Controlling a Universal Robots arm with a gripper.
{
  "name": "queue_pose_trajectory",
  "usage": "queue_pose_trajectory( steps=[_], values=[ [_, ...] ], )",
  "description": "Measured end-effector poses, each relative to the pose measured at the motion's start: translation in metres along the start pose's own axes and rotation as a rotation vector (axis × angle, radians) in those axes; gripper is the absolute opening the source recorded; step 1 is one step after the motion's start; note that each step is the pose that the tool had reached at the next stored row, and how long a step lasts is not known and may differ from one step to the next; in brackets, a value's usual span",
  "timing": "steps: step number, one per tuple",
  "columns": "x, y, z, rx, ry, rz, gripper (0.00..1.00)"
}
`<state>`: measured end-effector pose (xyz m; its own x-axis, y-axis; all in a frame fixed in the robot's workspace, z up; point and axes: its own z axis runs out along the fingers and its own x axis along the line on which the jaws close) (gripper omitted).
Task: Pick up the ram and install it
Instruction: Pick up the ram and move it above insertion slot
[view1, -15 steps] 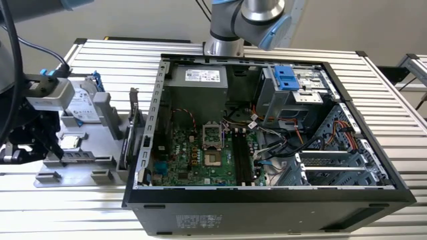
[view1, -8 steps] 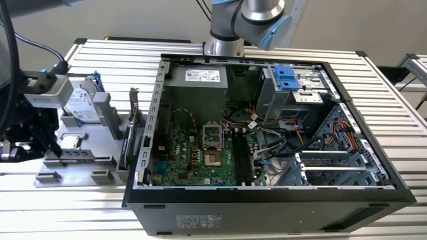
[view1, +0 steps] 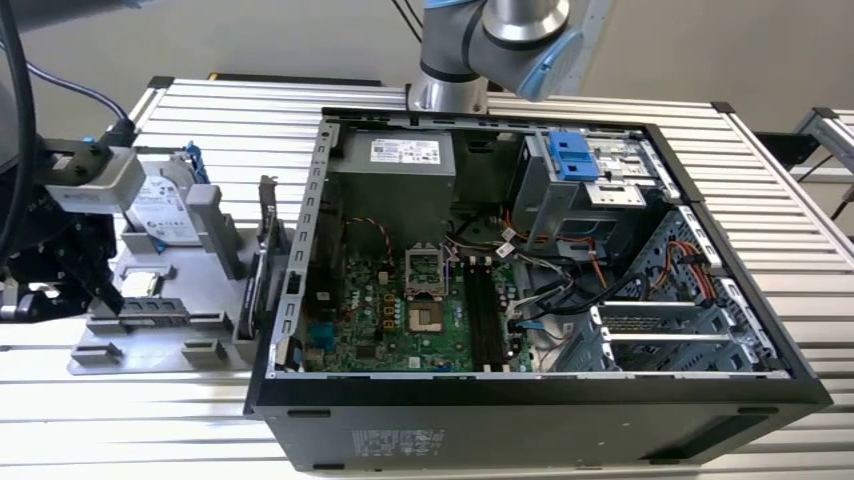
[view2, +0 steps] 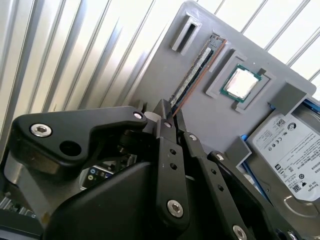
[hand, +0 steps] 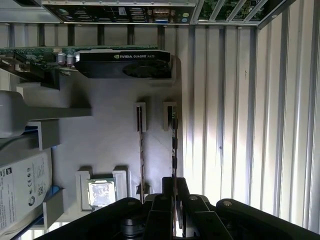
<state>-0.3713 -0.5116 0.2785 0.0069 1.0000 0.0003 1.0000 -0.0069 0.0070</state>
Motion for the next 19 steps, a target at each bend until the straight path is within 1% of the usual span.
queue_pose_trajectory(
  steps=[5, 7, 19],
  values=[
    [0.0, -0.0001, -0.0001, 0.0, 0.0, 0.0, 0.0],
    [0.0, -0.0013, -0.0004, -0.0025, 0.0, 0.0, 0.0],
    [0.0, -0.0013, -0.0031, -0.0024, -0.0001, 0.0, 0.0]
  ],
)
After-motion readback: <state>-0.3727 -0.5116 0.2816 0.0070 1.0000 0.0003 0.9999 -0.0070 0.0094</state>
